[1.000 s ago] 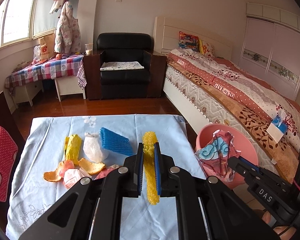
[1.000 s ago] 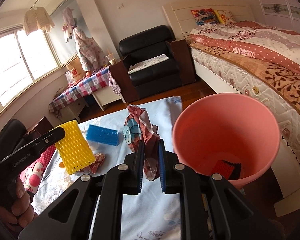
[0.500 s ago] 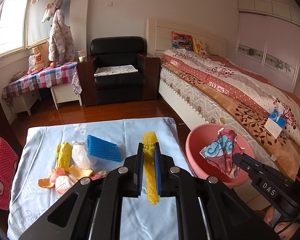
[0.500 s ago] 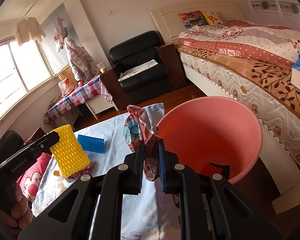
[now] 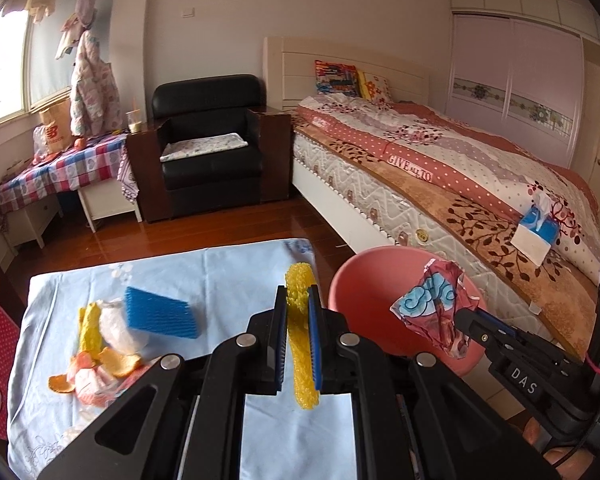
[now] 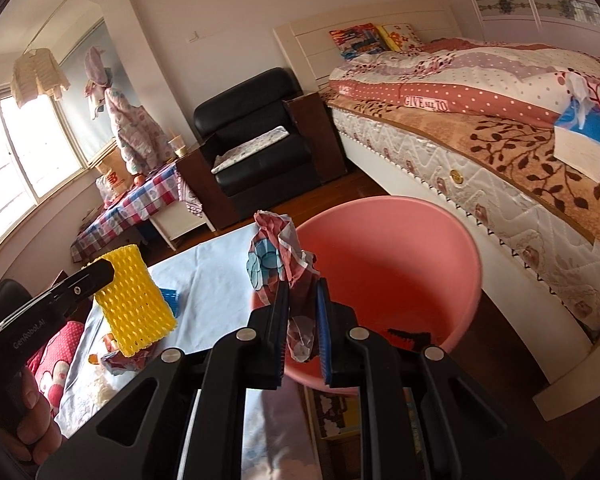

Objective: Collect trash
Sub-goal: 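Carry the yellow net and wrapper over the pink bucket with both tools, then open both tools to drop the yellow net and wrapper into the bucket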

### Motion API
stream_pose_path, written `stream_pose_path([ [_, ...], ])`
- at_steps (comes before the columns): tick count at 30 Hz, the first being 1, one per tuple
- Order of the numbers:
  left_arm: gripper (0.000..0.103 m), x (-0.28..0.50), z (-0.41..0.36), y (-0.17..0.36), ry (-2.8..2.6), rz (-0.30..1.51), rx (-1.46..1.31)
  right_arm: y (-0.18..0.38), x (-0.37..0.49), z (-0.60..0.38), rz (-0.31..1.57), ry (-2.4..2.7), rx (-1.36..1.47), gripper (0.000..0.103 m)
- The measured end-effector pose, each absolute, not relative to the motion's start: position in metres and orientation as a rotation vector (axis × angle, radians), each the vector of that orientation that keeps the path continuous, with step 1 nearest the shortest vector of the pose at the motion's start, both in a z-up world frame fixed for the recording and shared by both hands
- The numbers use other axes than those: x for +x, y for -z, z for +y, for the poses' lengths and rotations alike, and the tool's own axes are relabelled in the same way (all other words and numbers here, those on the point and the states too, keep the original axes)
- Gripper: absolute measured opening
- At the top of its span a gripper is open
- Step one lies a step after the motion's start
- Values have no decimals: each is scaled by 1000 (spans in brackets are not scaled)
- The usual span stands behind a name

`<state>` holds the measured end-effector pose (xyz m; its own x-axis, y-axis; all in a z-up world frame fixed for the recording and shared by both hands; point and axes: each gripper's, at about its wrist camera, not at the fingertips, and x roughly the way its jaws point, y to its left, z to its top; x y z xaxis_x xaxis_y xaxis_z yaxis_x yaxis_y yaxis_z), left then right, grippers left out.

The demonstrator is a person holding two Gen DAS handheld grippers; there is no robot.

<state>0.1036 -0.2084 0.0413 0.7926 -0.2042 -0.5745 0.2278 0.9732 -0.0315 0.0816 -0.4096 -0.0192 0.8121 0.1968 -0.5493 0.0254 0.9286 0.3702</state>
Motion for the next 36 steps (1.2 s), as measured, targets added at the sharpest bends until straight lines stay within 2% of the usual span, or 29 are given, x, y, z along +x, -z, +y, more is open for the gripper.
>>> stream_pose_path([
  [16, 9, 149, -276, -13, 300, 665, 69, 47, 99, -450, 668, -4, 414, 14],
  [34, 10, 187, -286, 38, 424, 793, -12, 67, 119, -452, 747, 84, 357, 14],
  [36, 15, 187, -286, 38, 432, 792, -21, 69, 121, -451, 760, 97, 349, 14],
])
